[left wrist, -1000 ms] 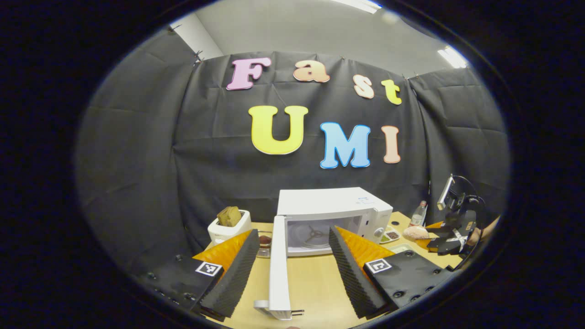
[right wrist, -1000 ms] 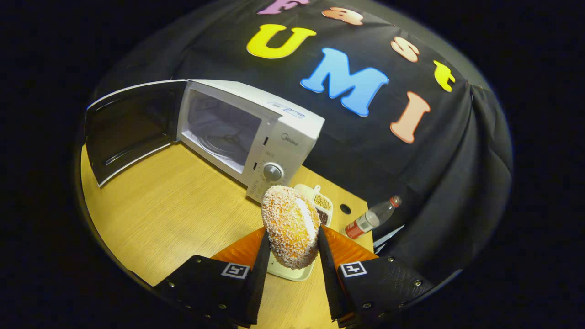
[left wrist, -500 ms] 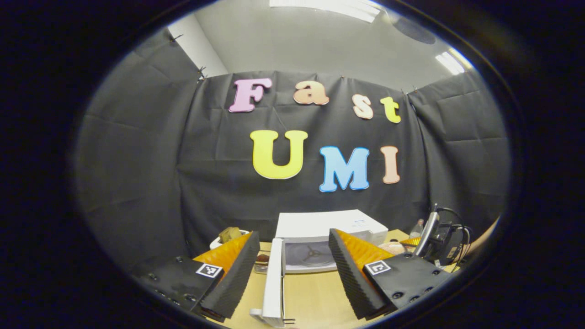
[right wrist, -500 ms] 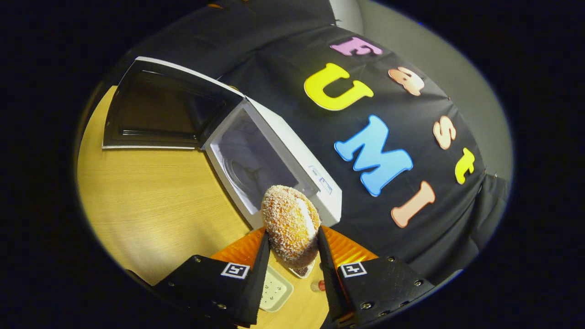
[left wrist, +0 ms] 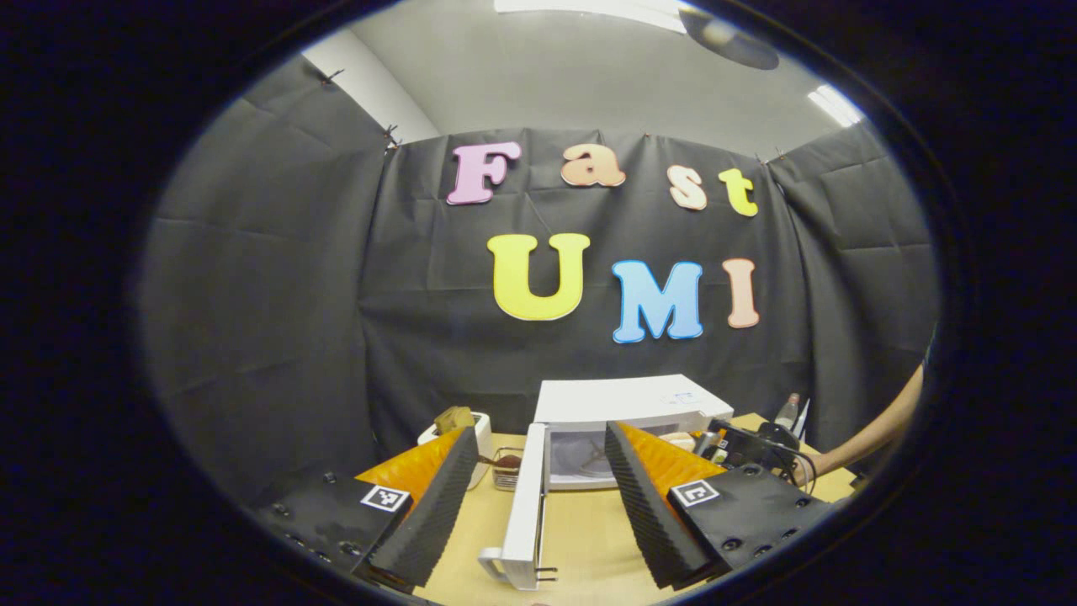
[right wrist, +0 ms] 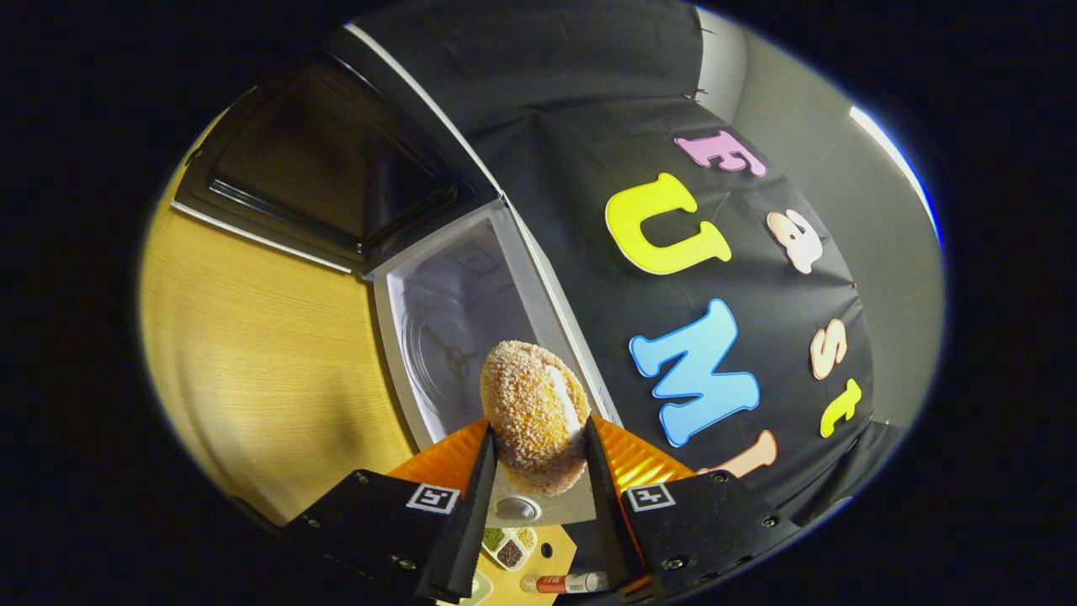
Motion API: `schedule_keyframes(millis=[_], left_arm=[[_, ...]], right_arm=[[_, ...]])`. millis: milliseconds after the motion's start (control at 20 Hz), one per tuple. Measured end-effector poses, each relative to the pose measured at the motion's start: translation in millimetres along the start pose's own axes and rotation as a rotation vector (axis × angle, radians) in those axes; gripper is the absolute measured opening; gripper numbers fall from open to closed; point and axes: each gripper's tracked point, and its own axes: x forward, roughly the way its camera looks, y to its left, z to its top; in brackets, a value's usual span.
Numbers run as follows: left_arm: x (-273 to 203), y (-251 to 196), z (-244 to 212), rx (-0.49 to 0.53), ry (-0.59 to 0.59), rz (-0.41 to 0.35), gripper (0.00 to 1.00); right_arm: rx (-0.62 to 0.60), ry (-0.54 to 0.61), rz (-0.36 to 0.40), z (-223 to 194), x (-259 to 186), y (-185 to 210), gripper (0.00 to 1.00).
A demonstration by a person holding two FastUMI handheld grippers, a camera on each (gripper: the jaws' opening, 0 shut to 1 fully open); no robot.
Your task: Open the microwave oven with the left hand, put the food in, and close the microwave oven.
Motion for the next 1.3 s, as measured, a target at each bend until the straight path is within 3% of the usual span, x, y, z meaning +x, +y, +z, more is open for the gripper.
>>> schedule_keyframes(millis=[550, 950, 1200, 1300], left_arm=[[-40, 34, -18, 0.02, 0.1, 0.167, 0.99], [-57, 33, -28, 0.045, 0.151, 0.232, 0.97], [-49, 30, -27, 0.034, 0.144, 0.229, 0.99], [-42, 26, -24, 0.026, 0.133, 0.211, 0.97]], right_arm=[[-0.085, 0.045, 0.043, -10, 114, 48, 0.58], [-0.092, 0.088, 0.076, -6, 170, 69, 0.59], [0.016, 0.06, 0.171, 5, 150, 83, 0.96], [0.072, 0.046, 0.21, 9, 133, 85, 0.97]])
